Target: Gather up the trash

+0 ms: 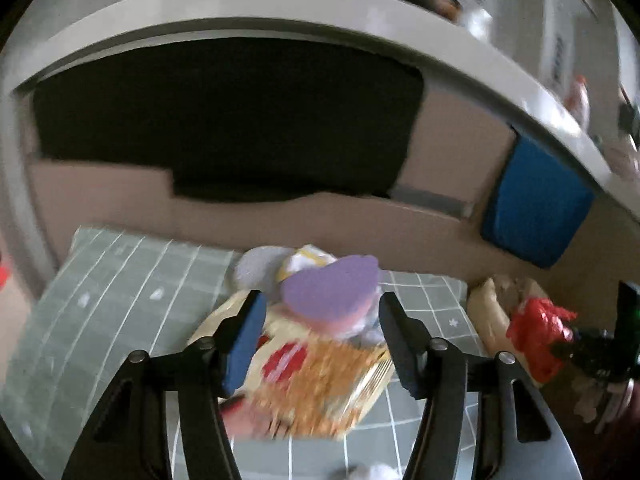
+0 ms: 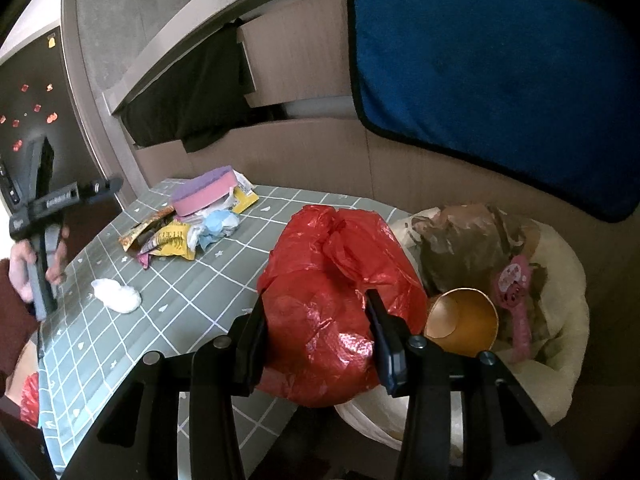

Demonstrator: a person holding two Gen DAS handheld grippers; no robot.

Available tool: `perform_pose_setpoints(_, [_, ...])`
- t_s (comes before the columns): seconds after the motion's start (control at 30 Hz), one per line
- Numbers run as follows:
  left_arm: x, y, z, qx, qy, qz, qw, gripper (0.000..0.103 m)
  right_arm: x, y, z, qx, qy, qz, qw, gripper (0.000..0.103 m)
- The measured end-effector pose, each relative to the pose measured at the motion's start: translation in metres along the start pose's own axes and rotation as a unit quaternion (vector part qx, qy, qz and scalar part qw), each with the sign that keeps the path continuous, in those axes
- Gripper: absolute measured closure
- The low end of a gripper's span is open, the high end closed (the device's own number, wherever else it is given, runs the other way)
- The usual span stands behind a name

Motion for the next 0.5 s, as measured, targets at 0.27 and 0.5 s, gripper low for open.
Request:
perform_pose_setpoints(0.27, [-0.044, -0.007, 0.120, -0.098, 0.017, -0.113, 0.9886, 0.041, -0.001, 0.004, 0.004, -0.007, -0.007, 0.001, 1.000, 0.061])
perform_pose_setpoints(0.5, [-0.040, 0.029, 0.125, -0.125, 0.064, -0.157, 0.9776, 0.041, 0.013, 0.004, 0.002, -0.001, 0.002, 0.000, 1.000, 0.061])
Point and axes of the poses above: each gripper's, at about its wrist camera, not at the fingertips, and z roughly the way its jaws point, x to its right, y to its underside, the point moved 9 cm from there along z, roughly the way its jaws point, and after that the axes turned 1 degree about x, right-handed, at the moved point
